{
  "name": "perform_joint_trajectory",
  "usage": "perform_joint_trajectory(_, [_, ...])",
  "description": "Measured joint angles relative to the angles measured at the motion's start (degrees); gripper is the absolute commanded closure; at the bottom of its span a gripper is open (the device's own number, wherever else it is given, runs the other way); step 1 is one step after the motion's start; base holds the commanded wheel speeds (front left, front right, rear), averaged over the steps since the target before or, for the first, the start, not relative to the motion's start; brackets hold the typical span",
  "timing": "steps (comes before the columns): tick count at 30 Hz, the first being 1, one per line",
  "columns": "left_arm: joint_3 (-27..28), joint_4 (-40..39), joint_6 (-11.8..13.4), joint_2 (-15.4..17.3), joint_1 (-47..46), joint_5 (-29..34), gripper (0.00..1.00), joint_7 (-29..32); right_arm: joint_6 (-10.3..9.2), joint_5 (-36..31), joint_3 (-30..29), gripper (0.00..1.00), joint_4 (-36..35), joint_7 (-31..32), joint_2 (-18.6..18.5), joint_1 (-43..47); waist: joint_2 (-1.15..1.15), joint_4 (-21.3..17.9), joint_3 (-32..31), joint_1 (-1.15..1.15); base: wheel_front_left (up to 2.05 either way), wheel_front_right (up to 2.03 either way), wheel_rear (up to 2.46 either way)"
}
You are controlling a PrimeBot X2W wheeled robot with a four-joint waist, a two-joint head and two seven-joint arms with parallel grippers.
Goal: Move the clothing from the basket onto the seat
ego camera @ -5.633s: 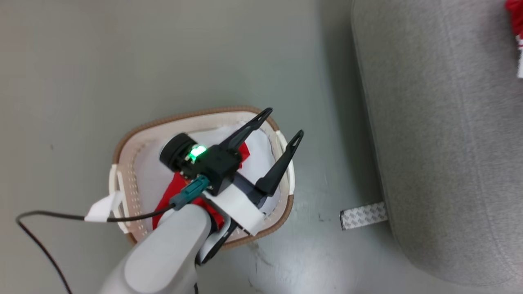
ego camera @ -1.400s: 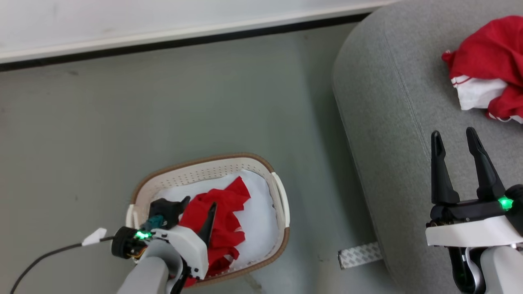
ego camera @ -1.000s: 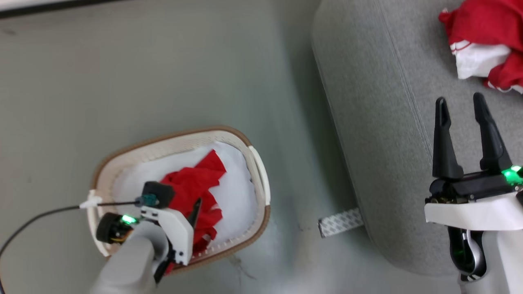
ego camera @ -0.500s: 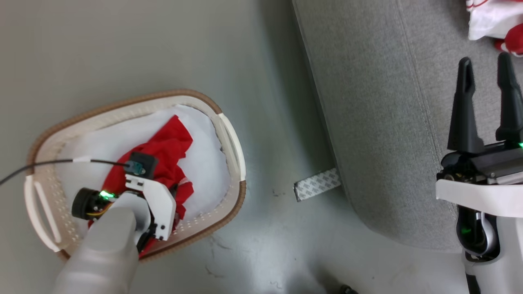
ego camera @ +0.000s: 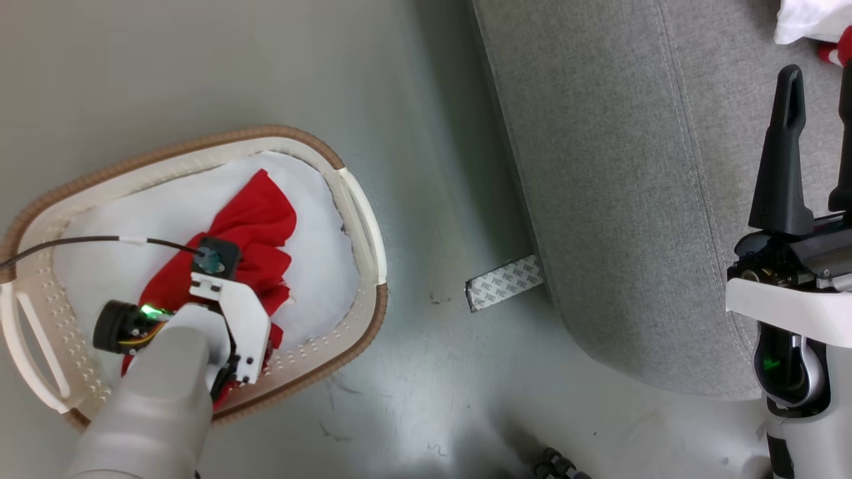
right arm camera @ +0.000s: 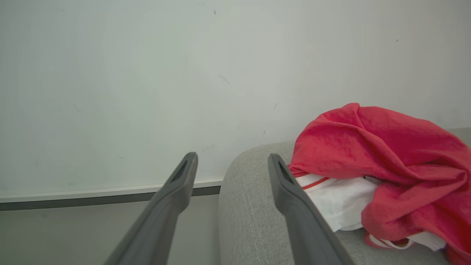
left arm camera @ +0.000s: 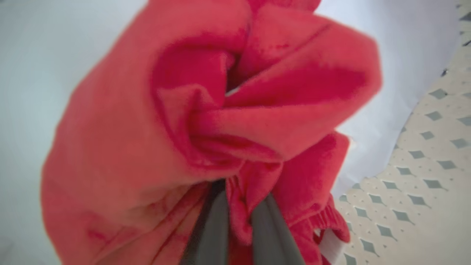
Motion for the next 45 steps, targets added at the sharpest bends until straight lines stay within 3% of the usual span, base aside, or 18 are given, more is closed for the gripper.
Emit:
perform_joint_trajectory(9, [-0.30,0.15,-1.16,-2.19,2.71,-1.36,1.00,-3.89,0.00,-1.14,0.03,0.00,1.07,0.01,0.05,0.33,0.00,1.05,-5.09,0.00,0.00,0.00,0.00])
perform_joint_trajectory(23, [-3.08,-2.04,-2.53,-8.06,8.68,-7.01,1.00,-15.14,0.00,-5.59,0.92,0.00,6.80,0.00,-0.12,6.44,0.00,6.35,-20.80,-0.01,0.00,0.00,0.00])
perform_joint_trajectory(37, [-11.57,-14.15,-2.54,-8.65,15.82,-16.69,1.00,-19.65,0.00,-5.17,3.11,0.00,11.09,0.00,-1.82,12.94,0.00,13.80,-36.20,-0.02,0.00,0.00,0.00])
perform_joint_trajectory(45, [-10.92,-24.16,-2.50,-7.86,16.55,-17.24,1.00,-20.03,0.00,-4.90,4.52,0.00,12.22,0.00,-1.88,15.61,0.00,17.99,-42.56,-0.02,0.00,0.00,0.00])
